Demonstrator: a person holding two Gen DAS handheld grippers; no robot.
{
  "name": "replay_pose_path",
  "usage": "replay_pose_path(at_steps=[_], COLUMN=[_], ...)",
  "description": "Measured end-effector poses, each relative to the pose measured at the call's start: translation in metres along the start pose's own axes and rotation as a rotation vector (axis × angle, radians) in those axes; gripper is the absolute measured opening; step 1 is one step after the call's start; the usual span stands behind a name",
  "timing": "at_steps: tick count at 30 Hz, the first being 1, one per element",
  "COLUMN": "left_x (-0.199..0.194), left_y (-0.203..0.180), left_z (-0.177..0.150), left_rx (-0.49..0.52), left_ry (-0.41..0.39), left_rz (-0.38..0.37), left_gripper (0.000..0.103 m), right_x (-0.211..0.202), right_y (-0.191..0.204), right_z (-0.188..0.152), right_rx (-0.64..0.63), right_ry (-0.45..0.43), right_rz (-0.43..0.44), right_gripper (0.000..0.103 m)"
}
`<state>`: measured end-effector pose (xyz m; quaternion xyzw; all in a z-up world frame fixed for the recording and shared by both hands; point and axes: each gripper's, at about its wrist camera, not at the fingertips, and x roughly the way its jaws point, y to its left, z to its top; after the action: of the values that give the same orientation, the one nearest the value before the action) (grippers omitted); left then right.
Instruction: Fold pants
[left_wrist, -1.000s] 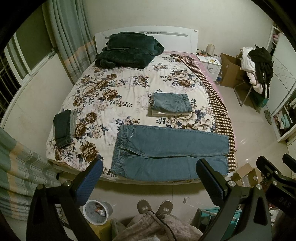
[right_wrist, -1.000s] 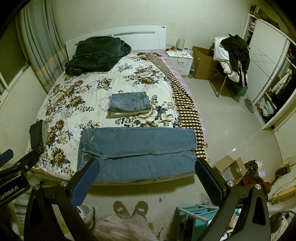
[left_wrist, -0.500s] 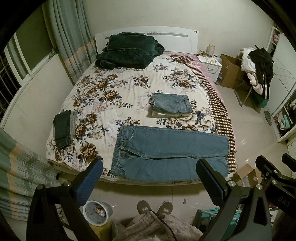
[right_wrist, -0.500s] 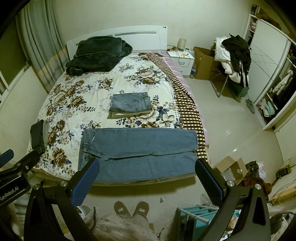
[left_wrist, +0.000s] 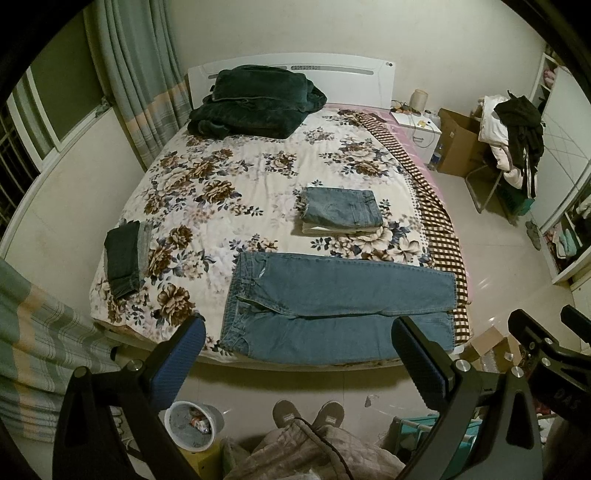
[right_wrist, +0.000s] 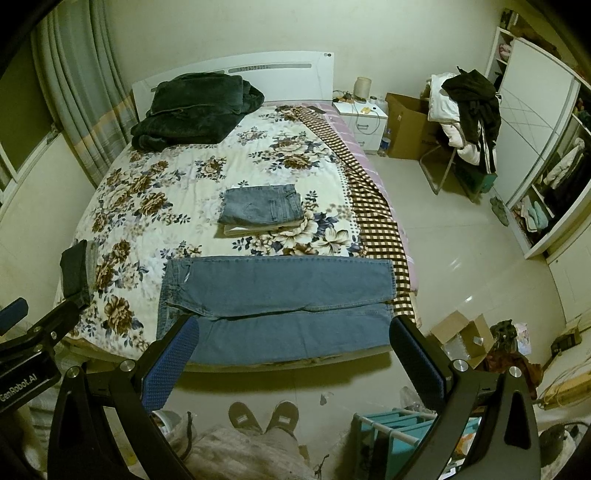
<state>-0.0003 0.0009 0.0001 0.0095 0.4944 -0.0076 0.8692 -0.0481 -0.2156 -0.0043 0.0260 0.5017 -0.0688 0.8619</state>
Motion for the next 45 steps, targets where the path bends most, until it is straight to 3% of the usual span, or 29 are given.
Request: replay_pose_path(at_steps=[14, 16, 25, 29, 35, 41, 45], left_x=[0.003, 0.009, 0.109, 0.177, 0.270, 0.386, 0.471], left_y=[-0.011, -0.013, 0.007, 0.008, 0.014, 0.017, 0.027], left_z=[0.007, 0.010, 0.052, 0.074, 0.097, 0.126, 0.130], left_rx=[0.003, 0.005, -0.019, -0.047, -0.127, -0.250, -0.374], left_ry=[0.001, -0.006, -0.017, 0.050, 0.172, 0.306, 0.395], left_rz=[0.000, 0.007, 0.095, 0.137, 0.172, 0.248, 0.284], left_gripper=[0.103, 0.103, 0.103, 0.103, 0.103, 0.103, 0.103], right_x=[0.002, 0.004, 0.082, 0.145, 0.268, 0.425, 0.552], right_y=[-0.001, 0.014, 0.011, -0.005, -0.043, -0.096, -0.140], right_z=[-0.002, 0.016, 0.030, 0.046, 0.081, 0.115, 0.124], right_rx=[0.006, 0.018, 0.166, 0.241, 0.371, 0.464, 0.548], right_ry=[0.002, 0.008, 0.024, 0.050, 0.160, 0.259, 0.357], right_rz=[-0.001, -0.002, -0.057, -0.084, -0.101, -0.141, -0.138], right_gripper=[0.103, 0.103, 0.103, 0.103, 0.103, 0.103, 0.103])
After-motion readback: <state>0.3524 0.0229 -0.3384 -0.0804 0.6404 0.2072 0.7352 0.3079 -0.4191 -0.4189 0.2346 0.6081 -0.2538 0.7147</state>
